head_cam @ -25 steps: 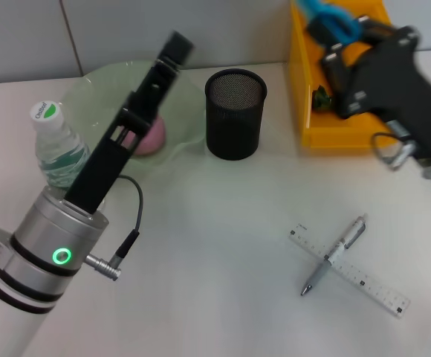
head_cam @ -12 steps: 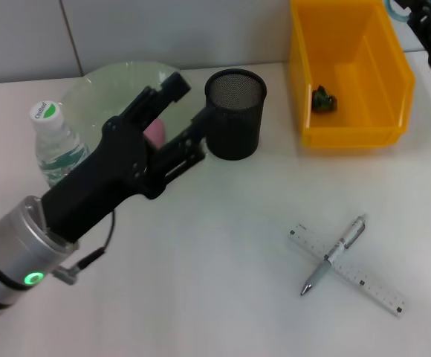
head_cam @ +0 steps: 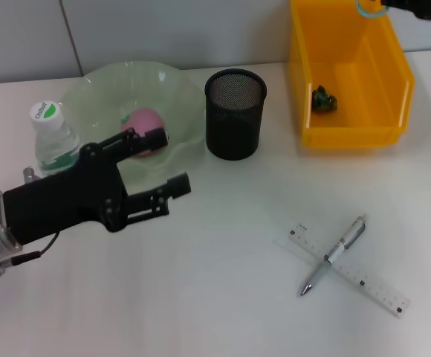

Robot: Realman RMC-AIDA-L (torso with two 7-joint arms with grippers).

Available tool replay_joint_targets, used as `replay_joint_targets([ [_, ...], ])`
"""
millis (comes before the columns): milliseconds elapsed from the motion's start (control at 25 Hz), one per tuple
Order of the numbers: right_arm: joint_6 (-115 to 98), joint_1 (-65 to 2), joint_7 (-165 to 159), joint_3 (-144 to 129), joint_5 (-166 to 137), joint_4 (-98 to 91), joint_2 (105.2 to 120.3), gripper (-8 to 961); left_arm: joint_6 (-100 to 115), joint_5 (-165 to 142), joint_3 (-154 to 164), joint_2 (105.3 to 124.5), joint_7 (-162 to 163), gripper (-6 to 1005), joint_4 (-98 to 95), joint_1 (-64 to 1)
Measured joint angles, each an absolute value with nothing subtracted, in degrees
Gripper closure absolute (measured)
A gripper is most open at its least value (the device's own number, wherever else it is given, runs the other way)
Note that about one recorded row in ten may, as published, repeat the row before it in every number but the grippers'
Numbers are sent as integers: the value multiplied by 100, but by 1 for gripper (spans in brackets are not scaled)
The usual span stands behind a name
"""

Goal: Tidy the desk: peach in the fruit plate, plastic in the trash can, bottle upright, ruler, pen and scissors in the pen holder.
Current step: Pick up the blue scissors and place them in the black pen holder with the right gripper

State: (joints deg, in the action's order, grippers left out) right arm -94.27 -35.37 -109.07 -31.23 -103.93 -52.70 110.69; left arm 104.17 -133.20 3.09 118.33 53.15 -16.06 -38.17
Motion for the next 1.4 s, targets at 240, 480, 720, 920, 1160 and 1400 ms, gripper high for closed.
replay_joint_targets([
  [240,-9473,-4364,-12527,-3341,-11886,-5801,10671,860,10372,-13296,514,11850,5251,181,-1841,-3746],
  [480,-9617,-5070,-12810,-3697,-12857,-5681,10488,860,10324,-13273,488,11859,5222,181,-1797,-3691],
  [720,-9507,-5911,-12880,-4173,-14232,-5377,10565,859,10251,-12994,472,11870,5193,181,-1658,-3591],
  [920,-9149,-6137,-12911,-4527,-14527,-5098,10706,858,10265,-12842,477,11867,5191,181,-1631,-3504],
  [1160,-8615,-6197,-13171,-5156,-14571,-4787,10808,858,10238,-12813,513,11867,5229,181,-1503,-3408],
  [1400,-8017,-6295,-13324,-5563,-14648,-4433,10952,857,10231,-12857,531,11865,5252,181,-1474,-3380],
])
